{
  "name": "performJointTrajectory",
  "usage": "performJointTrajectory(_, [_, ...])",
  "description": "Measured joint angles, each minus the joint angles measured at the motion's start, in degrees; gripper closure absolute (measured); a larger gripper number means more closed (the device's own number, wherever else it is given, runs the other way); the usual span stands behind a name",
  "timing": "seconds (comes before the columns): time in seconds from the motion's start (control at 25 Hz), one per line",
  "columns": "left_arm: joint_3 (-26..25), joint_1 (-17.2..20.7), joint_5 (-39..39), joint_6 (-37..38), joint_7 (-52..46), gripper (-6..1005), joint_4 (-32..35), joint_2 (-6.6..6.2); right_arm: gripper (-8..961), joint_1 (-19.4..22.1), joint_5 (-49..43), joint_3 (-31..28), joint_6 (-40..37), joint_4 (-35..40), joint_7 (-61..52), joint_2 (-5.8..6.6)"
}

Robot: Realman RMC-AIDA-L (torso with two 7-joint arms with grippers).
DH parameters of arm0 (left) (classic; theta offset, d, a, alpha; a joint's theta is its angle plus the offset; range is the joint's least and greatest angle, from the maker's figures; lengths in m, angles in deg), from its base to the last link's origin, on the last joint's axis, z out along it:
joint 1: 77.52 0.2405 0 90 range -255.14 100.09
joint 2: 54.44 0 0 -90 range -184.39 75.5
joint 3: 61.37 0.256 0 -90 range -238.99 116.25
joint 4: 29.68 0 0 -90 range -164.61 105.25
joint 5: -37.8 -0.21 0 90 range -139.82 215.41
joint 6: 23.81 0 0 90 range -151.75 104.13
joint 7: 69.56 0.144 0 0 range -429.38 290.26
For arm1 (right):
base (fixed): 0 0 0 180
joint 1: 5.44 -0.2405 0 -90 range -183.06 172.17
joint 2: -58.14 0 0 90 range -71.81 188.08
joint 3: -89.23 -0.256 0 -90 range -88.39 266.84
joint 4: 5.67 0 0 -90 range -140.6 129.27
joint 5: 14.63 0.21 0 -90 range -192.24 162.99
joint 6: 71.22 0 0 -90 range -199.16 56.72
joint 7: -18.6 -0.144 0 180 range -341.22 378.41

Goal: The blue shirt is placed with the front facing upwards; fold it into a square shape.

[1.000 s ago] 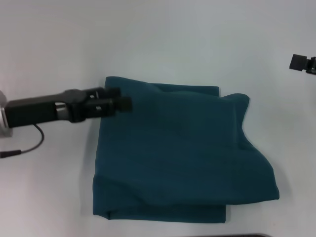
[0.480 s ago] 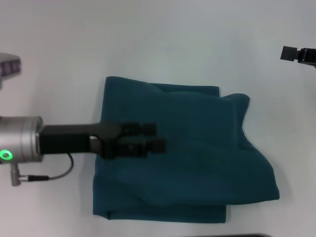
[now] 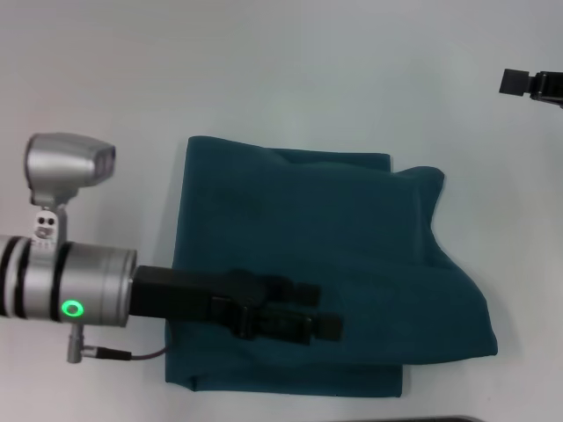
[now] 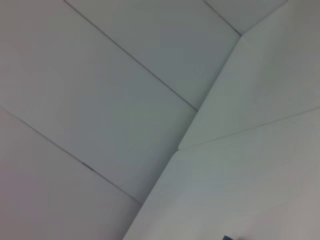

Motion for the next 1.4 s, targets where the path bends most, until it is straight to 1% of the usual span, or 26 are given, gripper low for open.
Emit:
performJointTrajectory(0.16, [2.4,-0.8,0.0,-4.7,-0.2,96,2.8,0.07,950,-0.3,0.0,0.1,0.1,0.0,0.0,-0.16])
performJointTrajectory(0.4, [4.2,-1.3,0.0,-7.9,-0.6,96,4.3,0.25,948,-0.6,0.1,0.2,0.1,0.0,0.0,-0.39])
performJointTrajectory(0.64, [7.4,-2.0,0.0,-12.1,-1.0,96,6.9,0.39,946,-1.3,0.0,0.5,0.1,0.0,-0.1,-0.58])
performJointTrajectory(0.8, [8.2,-2.5,0.0,-13.1,-1.1,96,7.8,0.47,945,-1.8,0.0,1.6,0.6,-0.2,-0.1,-0.62])
performJointTrajectory(0.96, [8.2,-2.5,0.2,-11.4,-0.9,96,7.6,0.33,944,-1.9,0.0,3.5,1.8,-0.2,-0.2,-0.71])
performJointTrajectory(1.16, [6.5,-2.0,0.9,-2.9,-0.3,97,3.9,0.17,942,-1.9,-0.1,4.6,2.5,-0.5,0.2,-0.79])
performJointTrajectory(1.28, [5.7,-1.7,1.9,0.7,0.3,97,2.4,0.07,862,-1.8,-0.1,7.3,3.1,-0.6,0.1,-1.07])
performJointTrajectory(1.36, [5.2,-1.7,2.0,1.5,0.4,97,1.8,0.05,808,-1.7,-0.1,9.9,4.0,-0.6,-0.3,-1.34])
performJointTrajectory(1.4, [4.8,-1.7,2.1,1.6,0.6,97,1.6,0.05,804,-1.6,-0.2,11.1,4.5,-0.6,-0.6,-1.51])
